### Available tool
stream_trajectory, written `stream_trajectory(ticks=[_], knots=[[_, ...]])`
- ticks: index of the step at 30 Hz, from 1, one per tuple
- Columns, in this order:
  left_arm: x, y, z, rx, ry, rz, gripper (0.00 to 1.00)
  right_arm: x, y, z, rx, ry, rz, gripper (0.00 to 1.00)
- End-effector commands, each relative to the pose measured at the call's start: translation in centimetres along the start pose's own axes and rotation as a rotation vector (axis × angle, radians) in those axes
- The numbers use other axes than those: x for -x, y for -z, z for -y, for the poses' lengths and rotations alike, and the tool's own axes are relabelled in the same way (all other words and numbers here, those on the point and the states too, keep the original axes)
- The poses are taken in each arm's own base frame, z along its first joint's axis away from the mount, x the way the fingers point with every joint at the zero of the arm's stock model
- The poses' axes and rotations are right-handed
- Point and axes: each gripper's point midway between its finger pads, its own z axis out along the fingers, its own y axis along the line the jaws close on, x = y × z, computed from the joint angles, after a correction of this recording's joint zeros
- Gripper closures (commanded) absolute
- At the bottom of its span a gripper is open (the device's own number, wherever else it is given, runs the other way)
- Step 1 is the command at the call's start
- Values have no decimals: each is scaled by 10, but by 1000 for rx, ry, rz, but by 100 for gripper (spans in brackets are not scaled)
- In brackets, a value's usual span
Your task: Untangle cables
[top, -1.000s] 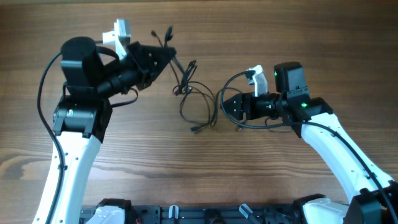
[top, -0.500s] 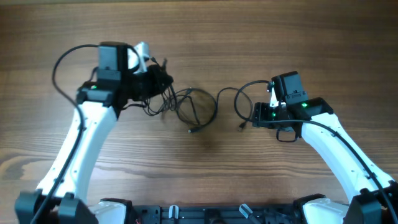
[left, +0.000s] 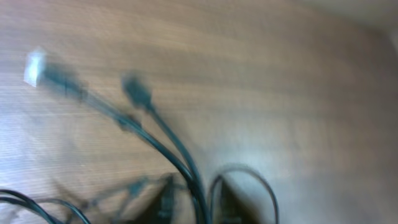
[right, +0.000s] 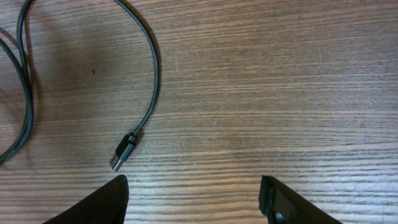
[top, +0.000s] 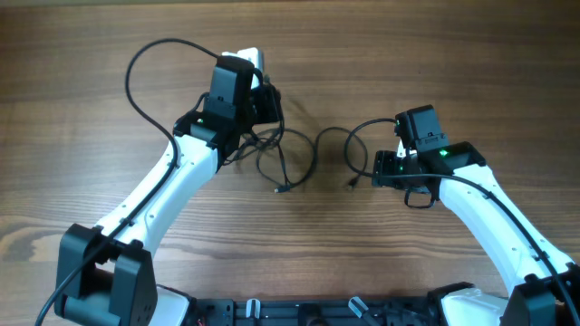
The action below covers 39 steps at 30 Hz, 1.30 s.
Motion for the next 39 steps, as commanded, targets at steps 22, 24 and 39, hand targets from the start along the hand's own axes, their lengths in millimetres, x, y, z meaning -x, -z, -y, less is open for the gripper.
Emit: stream_trajectory(ticks=[22,24,39], knots=[[-39,32,-121,380,147,-204,9,-2,-2,0,2,-8,-12,30],[-40,34,-125,390,156,-211,11,-2,-2,-2,9,-6,-14,30],[-50,37,-137,420,183,-256,51,-3,-2,-2,13,-7,-16,30]])
